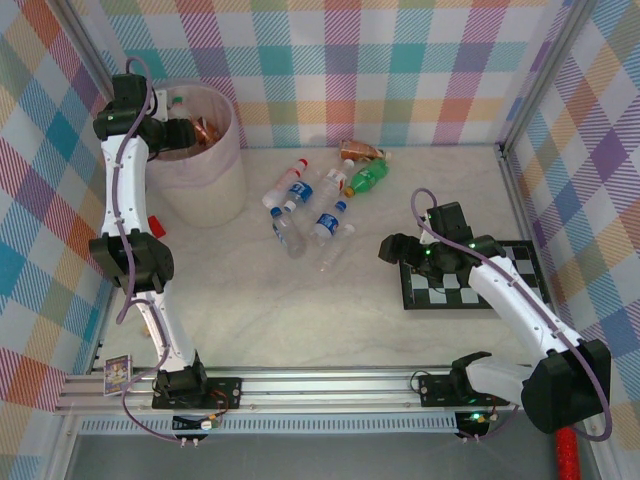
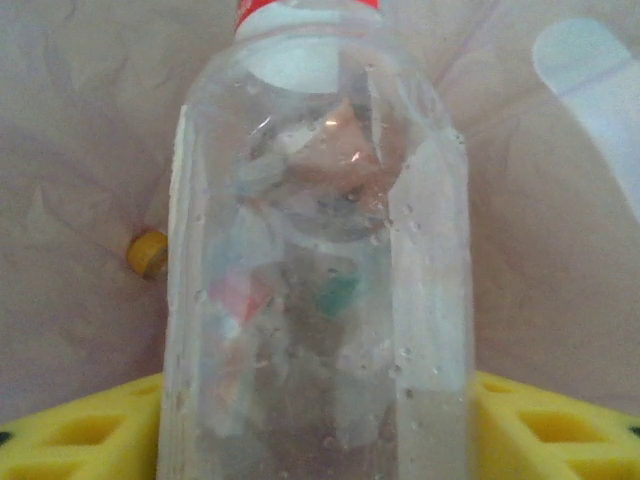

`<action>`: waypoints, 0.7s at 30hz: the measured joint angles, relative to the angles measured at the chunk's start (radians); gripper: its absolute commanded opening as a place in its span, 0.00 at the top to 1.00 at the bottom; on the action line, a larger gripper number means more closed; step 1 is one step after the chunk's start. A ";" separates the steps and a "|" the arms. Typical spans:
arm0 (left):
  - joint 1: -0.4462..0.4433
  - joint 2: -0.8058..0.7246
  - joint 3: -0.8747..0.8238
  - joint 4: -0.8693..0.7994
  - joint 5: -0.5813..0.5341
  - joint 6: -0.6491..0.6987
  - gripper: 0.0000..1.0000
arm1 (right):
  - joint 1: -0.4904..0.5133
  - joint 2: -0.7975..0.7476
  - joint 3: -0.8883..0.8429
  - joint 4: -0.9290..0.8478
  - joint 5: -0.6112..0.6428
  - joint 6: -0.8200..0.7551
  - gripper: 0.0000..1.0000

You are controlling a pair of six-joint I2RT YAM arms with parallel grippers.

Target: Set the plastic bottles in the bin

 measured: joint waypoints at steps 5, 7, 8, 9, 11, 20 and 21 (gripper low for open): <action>-0.006 0.000 -0.014 0.002 -0.002 0.005 0.13 | 0.000 0.000 0.000 0.000 0.000 0.000 0.01; -0.010 0.000 -0.018 0.003 -0.002 0.009 0.10 | 0.000 0.000 0.000 0.000 0.000 0.000 0.01; -0.011 0.000 -0.018 0.003 -0.003 0.011 0.09 | 0.000 0.000 0.000 0.000 0.000 0.000 0.01; -0.013 -0.001 -0.018 0.003 -0.003 0.012 0.08 | 0.000 0.000 0.000 0.000 0.000 0.000 0.01; -0.018 -0.006 -0.020 0.003 -0.010 0.018 0.07 | 0.000 0.000 0.000 0.000 0.000 0.000 0.01; -0.089 -0.282 -0.227 0.089 -0.136 0.010 0.02 | 0.000 0.031 0.000 0.002 -0.004 0.000 0.01; -0.106 -0.327 -0.253 0.105 -0.155 0.009 0.02 | 0.000 0.033 0.000 0.002 -0.004 0.000 0.01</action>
